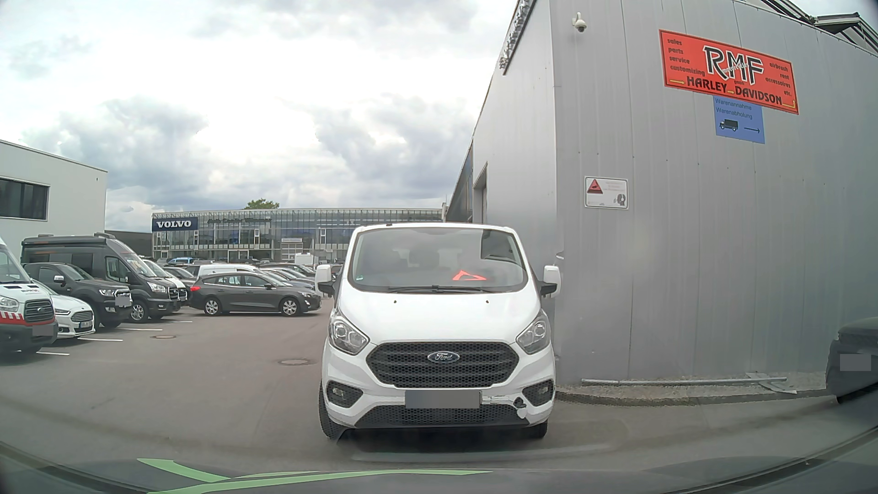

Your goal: Follow the waypoints while adhering to traffic rules and regulations

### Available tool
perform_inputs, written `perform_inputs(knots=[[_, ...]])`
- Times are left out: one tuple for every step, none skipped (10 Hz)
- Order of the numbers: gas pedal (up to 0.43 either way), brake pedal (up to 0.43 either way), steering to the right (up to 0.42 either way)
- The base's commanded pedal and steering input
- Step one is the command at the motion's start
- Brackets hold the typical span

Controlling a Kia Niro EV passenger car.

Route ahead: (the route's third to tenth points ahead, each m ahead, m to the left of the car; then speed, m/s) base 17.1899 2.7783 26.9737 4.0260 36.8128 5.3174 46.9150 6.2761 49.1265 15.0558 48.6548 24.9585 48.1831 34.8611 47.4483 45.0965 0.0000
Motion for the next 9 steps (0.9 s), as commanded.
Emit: perform_inputs(knots=[[0.000,0.476,-0.462],[0.000,0.476,-0.463],[0.000,0.476,-0.462],[0.000,0.476,-0.462],[0.000,0.470,-0.462],[0.000,0.470,-0.462],[0.000,0.463,-0.462],[0.000,0.463,-0.463],[0.000,0.463,-0.463]])
